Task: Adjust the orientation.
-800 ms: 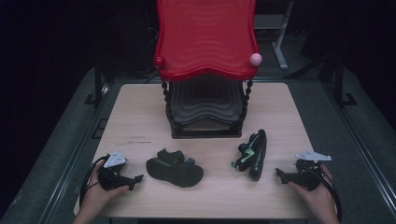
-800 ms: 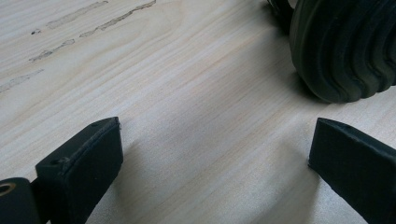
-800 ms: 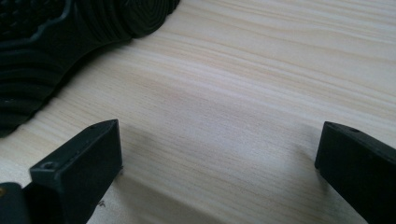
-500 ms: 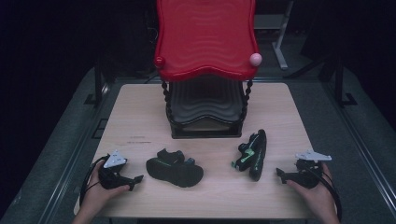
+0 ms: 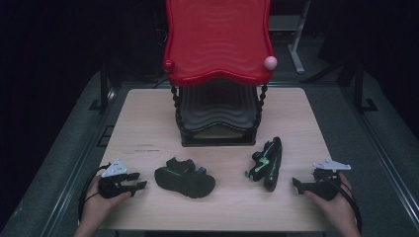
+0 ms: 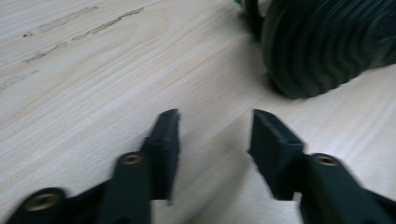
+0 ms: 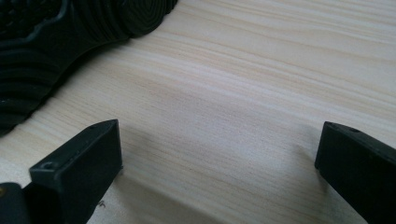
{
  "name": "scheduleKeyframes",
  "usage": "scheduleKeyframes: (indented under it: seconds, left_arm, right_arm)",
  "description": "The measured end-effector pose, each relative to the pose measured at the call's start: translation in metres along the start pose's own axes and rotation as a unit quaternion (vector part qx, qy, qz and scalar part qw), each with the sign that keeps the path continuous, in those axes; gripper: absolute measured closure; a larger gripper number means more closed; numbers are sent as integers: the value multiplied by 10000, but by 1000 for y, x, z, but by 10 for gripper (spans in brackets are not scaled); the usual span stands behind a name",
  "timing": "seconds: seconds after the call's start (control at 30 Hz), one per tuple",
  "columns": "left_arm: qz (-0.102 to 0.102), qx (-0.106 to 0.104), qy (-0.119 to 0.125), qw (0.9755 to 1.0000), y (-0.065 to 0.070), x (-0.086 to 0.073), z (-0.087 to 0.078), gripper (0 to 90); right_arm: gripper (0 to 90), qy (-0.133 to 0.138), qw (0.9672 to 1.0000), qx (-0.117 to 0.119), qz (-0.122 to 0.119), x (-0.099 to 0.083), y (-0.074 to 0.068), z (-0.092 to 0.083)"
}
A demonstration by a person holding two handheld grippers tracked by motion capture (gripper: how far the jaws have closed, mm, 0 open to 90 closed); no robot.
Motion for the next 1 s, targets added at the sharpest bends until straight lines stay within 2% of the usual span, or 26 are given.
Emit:
scheduleKeyframes:
  seconds: [0.07,0.17,0.23,0.33,0.43,0.63,0.83,1.0]
  left_arm:
    - [-130,-152,-31,9998,2,2,-3,657]
    - [-232,-310,-11,9992,6,9,-9,825]
    - [-290,-408,10,9987,8,14,-14,900]
    - [-314,-516,58,9982,14,24,-19,900]
    - [-247,-521,108,9983,19,33,-22,900]
    - [-226,-630,368,9971,27,57,-28,900]
    - [-85,-755,521,9958,37,77,-24,900]
    - [36,-909,527,9945,49,88,-16,900]
  right_arm:
    - [0,1,10000,0,-1,0,0,0]
    - [0,0,10000,0,1,0,0,0]
    - [0,1,10000,0,0,0,0,0]
    - [0,1,10000,0,0,0,0,0]
    - [0,1,10000,0,1,0,0,0]
    - [0,1,10000,0,-1,0,0,0]
    - [0,1,10000,0,0,0,0,0]
    - [0,1,10000,1,-1,0,0,0]
Point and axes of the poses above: each handheld gripper's, and its own axes: z roughly forward along the jaws, x roughly out of its top, y roughly to its right, the point moved 9 cm from there along z, roughly forward along the jaws, and after that the axes turned 3 degrees about x, right-handed, at the moved point
